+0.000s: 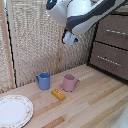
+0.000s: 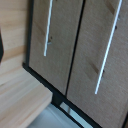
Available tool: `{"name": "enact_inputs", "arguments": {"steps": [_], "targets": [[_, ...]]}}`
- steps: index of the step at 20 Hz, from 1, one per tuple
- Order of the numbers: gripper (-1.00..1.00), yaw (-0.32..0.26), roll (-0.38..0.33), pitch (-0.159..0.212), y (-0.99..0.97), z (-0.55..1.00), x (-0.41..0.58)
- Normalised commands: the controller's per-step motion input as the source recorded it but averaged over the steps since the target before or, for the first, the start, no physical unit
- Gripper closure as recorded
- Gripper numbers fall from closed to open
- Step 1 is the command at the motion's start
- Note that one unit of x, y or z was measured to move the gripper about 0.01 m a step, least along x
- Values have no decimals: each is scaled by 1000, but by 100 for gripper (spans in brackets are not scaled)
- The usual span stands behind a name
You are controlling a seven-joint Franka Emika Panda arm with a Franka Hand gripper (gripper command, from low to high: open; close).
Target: Propose to navigate your clamp on the clench of the first drawer. Use gentle force to register to the cabinet. Send posterior your swing mandate till over it lurks, a cup of pink essence. Fortify your grip after aiming concentric with the pink cup’s periphery. Manoeuvre the pink towards the cabinet's top. Drop your compression till the cup is resting inside.
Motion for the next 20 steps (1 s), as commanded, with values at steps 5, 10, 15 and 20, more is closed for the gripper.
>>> {"name": "enact_inputs", "arguments": {"steps": [5,10,15,20], "targets": [[-100,0,-299,-137,-193,163,-133],[-100,-24,-130,-163,-452,-67,-157],[-100,-27,-30,-186,-476,-197,-179],[-100,18,-129,-97,-511,-53,-7]]}}
